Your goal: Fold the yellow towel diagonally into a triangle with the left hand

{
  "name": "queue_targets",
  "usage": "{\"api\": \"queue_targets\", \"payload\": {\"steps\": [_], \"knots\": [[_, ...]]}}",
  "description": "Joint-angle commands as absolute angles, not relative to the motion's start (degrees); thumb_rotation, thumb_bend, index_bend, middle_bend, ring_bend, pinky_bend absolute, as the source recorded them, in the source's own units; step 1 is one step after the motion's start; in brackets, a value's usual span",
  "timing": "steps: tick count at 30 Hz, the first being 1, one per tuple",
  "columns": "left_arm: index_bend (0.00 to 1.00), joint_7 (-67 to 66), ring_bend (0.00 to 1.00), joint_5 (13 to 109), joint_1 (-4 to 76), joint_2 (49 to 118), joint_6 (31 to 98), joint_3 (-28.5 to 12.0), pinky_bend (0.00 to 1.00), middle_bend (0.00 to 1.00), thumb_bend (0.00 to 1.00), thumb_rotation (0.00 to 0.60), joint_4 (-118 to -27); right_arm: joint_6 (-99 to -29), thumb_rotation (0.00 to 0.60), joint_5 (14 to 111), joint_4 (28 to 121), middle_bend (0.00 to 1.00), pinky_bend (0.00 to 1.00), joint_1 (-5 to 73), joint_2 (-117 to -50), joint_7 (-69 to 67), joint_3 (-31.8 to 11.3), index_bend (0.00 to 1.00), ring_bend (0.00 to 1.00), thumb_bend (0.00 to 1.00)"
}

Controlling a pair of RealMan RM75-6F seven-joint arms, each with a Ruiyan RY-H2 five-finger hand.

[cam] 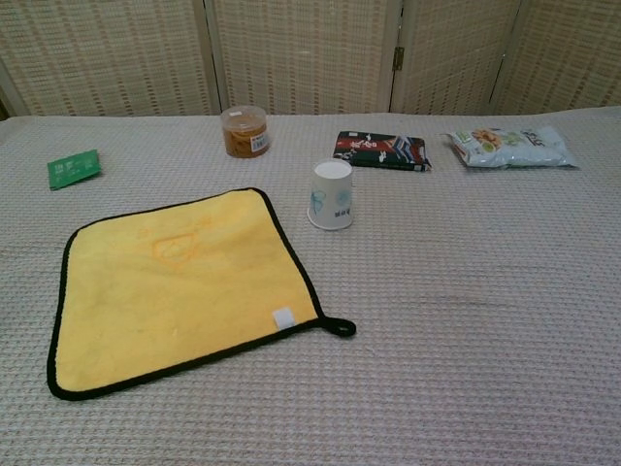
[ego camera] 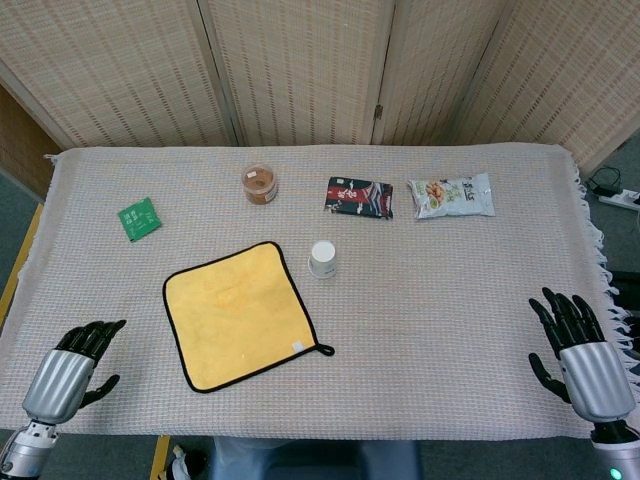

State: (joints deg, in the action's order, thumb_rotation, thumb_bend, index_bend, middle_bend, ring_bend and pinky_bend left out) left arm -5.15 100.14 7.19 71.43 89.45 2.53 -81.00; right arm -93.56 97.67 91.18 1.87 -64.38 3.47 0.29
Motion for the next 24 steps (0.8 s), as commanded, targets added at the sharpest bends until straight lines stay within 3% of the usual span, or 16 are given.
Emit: {"api": "queue_targets", "payload": {"steps": [1,4,6,8,16,24], "knots": [[0.28,-0.75,0.59,106.42,7.44,75.96,95.39,3.84,0.67,0.54,0.25,0.6,-69.49,-92.99,0.6,97.62,91.17,0.0,0.0,2.1,-64.76,4.21,0.03,0.0,0.0,0.45],[0.34,3.68,0.83,108.82,6.69,78.33,99.31,5.23,0.88,0.72,0.25,0.6,-63.45,-91.94,0.6,97.0,91.1,0.0,0.0,2.56,-65.22,4.86,-0.3,0.0,0.0,0.45],[0.38,6.84,0.97,109.94,6.2,79.8,101.38,6.17,0.98,0.89,0.25,0.6,-60.91,-91.56,0.6,96.64,91.1,0.0,0.0,2.69,-65.42,5.12,-0.45,0.0,0.0,0.45],[0.43,9.96,1.0,110.81,5.74,82.01,103.31,6.96,1.0,0.98,0.25,0.6,-57.89,-91.43,0.6,96.34,91.13,0.0,0.0,2.73,-65.61,5.39,-0.65,0.0,0.0,0.45],[0.52,13.32,1.0,110.38,3.68,92.19,102.56,9.36,1.0,1.0,0.25,0.6,-44.34,-91.27,0.6,96.63,91.05,0.0,0.0,2.78,-65.89,5.74,-0.53,0.0,0.0,0.45],[0.53,15.23,1.0,107.7,3.39,97.81,100.93,8.84,1.0,1.0,0.26,0.6,-39.94,-91.02,0.6,96.75,91.01,0.0,0.0,2.96,-65.87,5.47,-0.56,0.0,0.0,0.45]]}}
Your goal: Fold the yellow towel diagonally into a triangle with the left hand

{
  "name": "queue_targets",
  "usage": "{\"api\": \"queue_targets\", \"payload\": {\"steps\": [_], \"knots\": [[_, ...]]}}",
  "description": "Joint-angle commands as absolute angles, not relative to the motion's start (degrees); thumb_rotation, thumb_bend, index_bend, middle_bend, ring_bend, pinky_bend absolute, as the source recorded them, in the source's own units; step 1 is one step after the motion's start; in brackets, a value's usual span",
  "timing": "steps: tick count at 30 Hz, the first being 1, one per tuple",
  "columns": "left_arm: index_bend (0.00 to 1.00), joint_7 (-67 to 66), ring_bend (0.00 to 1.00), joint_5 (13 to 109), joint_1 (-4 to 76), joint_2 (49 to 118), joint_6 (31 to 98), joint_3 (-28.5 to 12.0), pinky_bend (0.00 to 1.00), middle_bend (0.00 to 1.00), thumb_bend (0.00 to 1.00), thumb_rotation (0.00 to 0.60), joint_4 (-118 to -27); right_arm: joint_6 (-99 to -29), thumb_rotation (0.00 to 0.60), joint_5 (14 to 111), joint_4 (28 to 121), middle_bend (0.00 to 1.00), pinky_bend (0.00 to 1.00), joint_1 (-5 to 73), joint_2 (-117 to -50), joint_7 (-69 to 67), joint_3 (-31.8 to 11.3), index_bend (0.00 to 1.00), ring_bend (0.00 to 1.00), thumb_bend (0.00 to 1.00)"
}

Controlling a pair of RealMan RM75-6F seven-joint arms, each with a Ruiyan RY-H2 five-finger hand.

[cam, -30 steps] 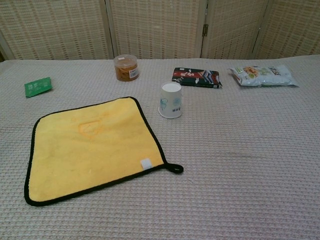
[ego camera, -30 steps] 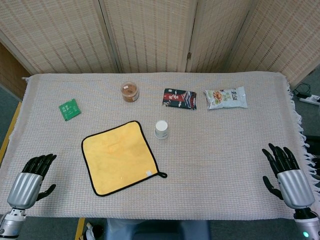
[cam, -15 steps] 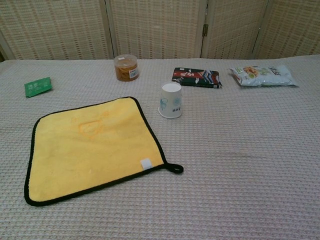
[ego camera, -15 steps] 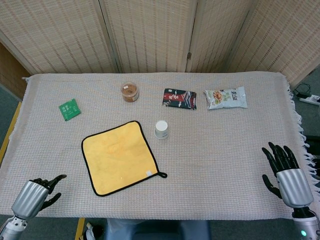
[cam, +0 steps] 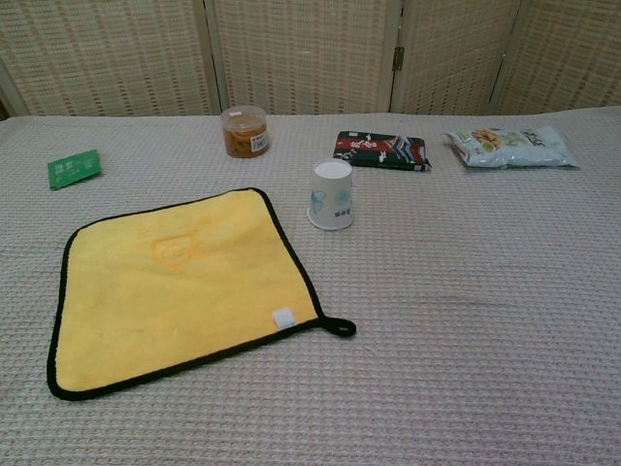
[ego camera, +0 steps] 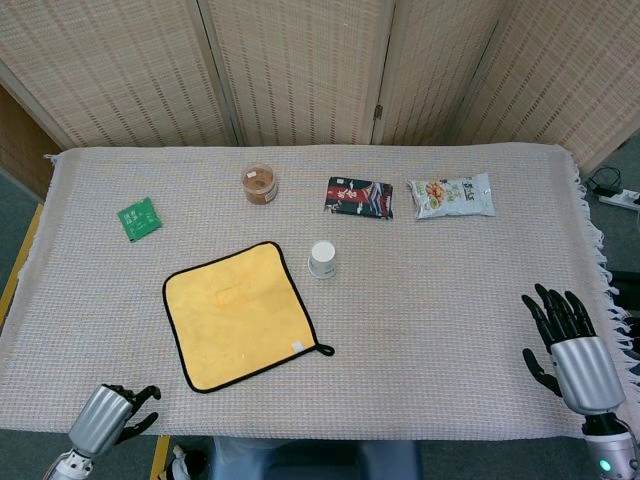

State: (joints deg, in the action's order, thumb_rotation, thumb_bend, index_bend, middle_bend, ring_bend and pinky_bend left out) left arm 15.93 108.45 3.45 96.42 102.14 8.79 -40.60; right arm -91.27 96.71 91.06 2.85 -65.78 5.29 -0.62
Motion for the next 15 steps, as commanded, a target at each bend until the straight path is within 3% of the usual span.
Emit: {"api": "queue_targets", "payload": {"steps": [1,15], "knots": [[0.53,14.64,1.0,107.69,3.51,98.25,100.72,8.87,1.0,1.0,0.26,0.6,-39.83,-90.81,0.6,96.66,90.98,0.0,0.0,3.01,-65.92,5.61,-0.55,0.0,0.0,0.45],[0.52,13.42,1.0,107.26,6.25,105.41,97.0,9.75,1.0,1.0,0.32,0.6,-34.01,-89.79,0.6,95.96,90.83,0.0,0.0,3.32,-66.12,5.69,-0.6,0.0,0.0,0.45]]}}
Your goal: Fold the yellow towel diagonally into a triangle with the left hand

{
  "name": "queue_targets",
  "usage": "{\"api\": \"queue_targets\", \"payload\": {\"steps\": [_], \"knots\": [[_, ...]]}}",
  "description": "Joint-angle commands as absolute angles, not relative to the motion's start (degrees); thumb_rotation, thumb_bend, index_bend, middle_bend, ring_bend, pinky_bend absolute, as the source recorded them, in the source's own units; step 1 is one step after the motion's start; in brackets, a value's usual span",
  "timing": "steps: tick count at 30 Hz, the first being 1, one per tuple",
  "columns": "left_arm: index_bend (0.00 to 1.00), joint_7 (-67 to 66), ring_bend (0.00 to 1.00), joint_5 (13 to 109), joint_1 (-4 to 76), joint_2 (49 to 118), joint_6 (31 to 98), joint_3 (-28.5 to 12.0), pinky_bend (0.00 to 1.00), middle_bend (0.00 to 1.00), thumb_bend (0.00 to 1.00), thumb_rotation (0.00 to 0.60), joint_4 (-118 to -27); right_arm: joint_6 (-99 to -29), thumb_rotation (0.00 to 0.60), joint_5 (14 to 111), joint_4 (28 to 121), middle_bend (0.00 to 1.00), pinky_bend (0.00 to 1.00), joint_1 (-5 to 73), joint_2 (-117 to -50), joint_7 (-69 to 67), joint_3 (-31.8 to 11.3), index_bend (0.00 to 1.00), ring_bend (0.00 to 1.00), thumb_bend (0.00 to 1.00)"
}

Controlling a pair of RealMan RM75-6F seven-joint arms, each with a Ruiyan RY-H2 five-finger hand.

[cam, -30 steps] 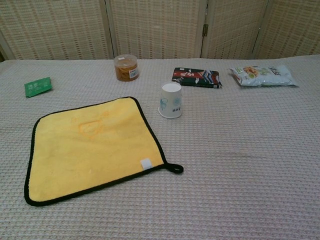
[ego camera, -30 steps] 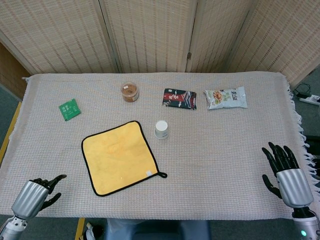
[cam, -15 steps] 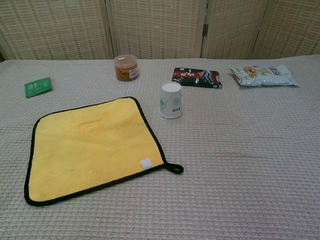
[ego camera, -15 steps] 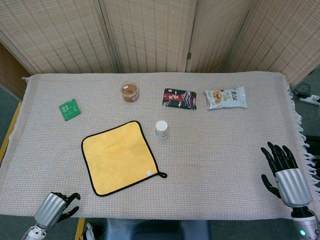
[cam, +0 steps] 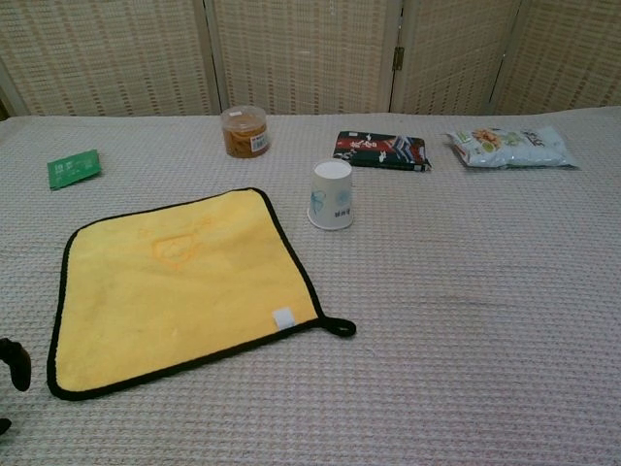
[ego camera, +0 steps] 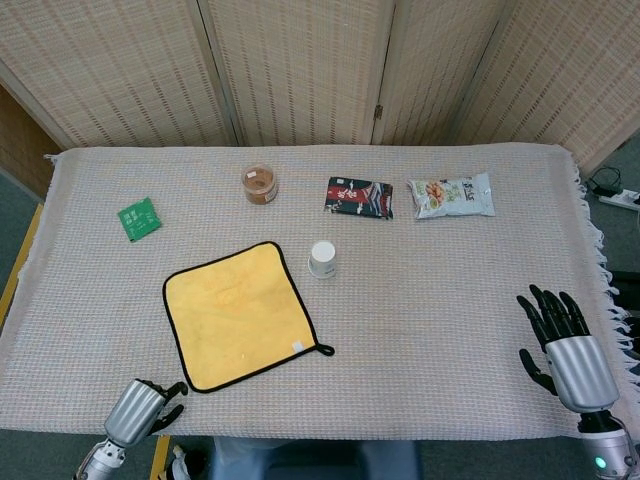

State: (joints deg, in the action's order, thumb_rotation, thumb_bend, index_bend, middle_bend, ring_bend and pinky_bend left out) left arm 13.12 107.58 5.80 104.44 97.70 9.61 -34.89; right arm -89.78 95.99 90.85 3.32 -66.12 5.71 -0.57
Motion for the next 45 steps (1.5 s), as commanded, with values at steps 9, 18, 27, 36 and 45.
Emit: {"api": "queue_targets", "payload": {"steps": [9,18,27,36,45], "knots": [[0.52,14.06,1.0,105.92,7.92,108.42,94.86,9.36,1.0,1.0,0.32,0.6,-31.17,-89.63,0.6,95.53,90.71,0.0,0.0,3.33,-65.98,5.25,-0.69,0.0,0.0,0.45],[0.52,15.62,1.0,104.57,9.09,110.69,94.08,9.04,1.0,1.0,0.32,0.6,-28.51,-89.66,0.6,95.24,90.73,0.0,0.0,3.27,-65.89,5.08,-0.78,0.0,0.0,0.45],[0.57,17.68,1.0,102.81,9.47,113.07,95.32,7.99,1.0,1.0,0.39,0.6,-25.39,-89.23,0.6,94.7,90.62,0.0,0.0,3.36,-65.86,5.01,-0.89,0.0,0.0,0.45],[0.63,19.94,1.0,101.85,9.91,114.08,97.53,7.5,1.0,1.0,0.6,0.6,-23.02,-88.81,0.6,94.25,90.51,0.0,0.0,3.49,-66.09,5.37,-1.01,0.0,0.0,0.45],[0.64,19.71,1.0,101.73,11.14,113.59,101.32,6.92,1.0,1.0,0.63,0.6,-23.76,-88.21,0.6,93.84,90.58,0.0,0.0,3.7,-66.17,5.47,-1.04,0.0,0.0,0.45]]}}
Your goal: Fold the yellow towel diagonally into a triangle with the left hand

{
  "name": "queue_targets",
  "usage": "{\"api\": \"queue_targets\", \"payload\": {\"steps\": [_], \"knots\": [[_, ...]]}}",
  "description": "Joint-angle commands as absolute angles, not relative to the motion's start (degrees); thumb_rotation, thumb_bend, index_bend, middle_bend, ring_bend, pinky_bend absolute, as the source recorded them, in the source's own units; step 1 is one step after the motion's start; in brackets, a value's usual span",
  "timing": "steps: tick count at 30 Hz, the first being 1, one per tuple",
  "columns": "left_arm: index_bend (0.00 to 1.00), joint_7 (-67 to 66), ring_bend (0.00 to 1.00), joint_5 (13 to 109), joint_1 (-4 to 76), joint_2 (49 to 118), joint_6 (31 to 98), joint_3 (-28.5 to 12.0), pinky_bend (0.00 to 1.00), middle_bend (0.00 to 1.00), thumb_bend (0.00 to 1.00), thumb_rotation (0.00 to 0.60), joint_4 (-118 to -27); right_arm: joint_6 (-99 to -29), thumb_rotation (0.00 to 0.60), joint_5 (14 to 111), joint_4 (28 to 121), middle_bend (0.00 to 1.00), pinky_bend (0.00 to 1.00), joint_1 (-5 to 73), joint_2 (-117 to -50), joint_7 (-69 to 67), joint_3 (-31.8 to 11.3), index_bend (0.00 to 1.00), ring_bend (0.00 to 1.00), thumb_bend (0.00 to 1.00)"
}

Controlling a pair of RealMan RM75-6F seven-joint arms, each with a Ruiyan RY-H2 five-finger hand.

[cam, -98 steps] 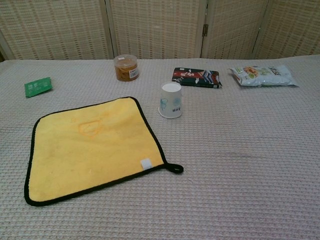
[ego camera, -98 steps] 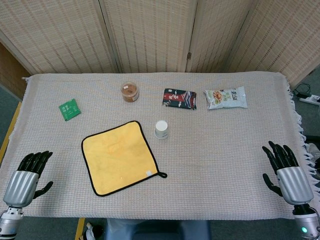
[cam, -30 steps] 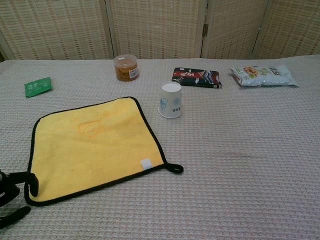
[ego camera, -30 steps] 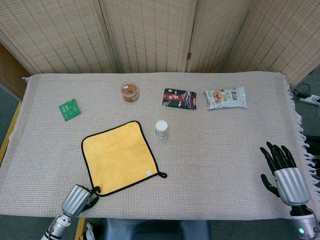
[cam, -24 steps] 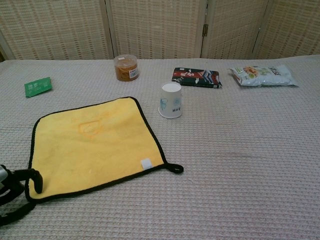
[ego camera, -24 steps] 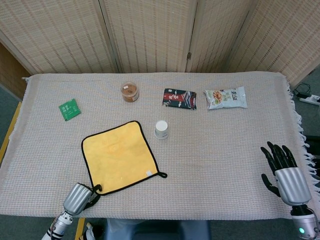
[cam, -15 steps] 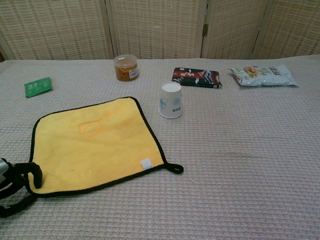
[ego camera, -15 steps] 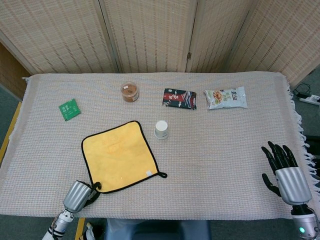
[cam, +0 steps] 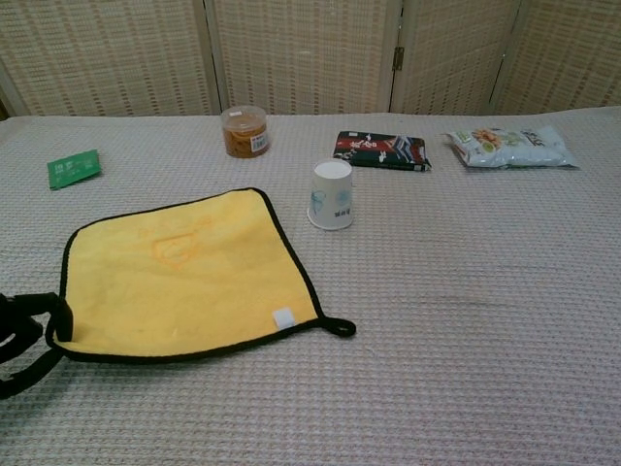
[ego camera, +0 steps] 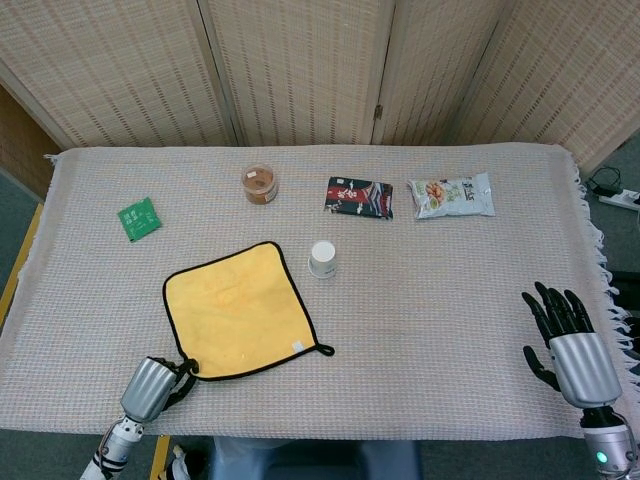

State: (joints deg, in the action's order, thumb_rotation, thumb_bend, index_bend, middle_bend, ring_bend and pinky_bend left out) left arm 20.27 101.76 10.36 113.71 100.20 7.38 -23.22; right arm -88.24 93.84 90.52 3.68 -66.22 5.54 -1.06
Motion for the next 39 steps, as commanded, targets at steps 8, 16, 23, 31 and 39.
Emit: {"api": "queue_targets", "payload": {"steps": [8,16,23,31,39], "knots": [[0.64,14.78,1.0,100.73,18.63,113.8,98.87,3.49,1.0,1.0,0.63,0.6,-27.26,-88.14,0.6,94.15,90.99,0.0,0.0,3.67,-65.38,3.5,-0.65,0.0,0.0,0.45],[0.63,11.74,1.0,97.44,27.55,114.9,90.73,-1.52,1.0,1.0,0.63,0.6,-29.31,-86.73,0.6,93.67,90.74,0.0,0.0,3.9,-64.89,1.63,-0.08,0.0,0.0,0.45],[0.62,10.42,1.0,92.78,32.99,115.66,82.97,-5.96,1.0,1.0,0.63,0.6,-28.24,-86.4,0.6,92.17,90.51,0.0,0.0,3.75,-64.53,0.08,-0.45,0.0,0.0,0.45],[0.61,11.45,1.0,88.67,39.05,118.08,75.51,-9.46,1.0,1.0,0.63,0.6,-22.61,-85.25,0.6,90.53,90.41,0.0,0.0,4.03,-64.21,-1.18,-0.92,0.0,0.0,0.45],[0.6,14.35,1.0,86.92,43.41,121.2,71.23,-10.24,1.0,1.0,0.63,0.6,-17.47,-84.3,0.6,89.05,89.91,0.0,0.0,4.23,-64.2,-1.86,-1.37,0.0,0.0,0.45]]}}
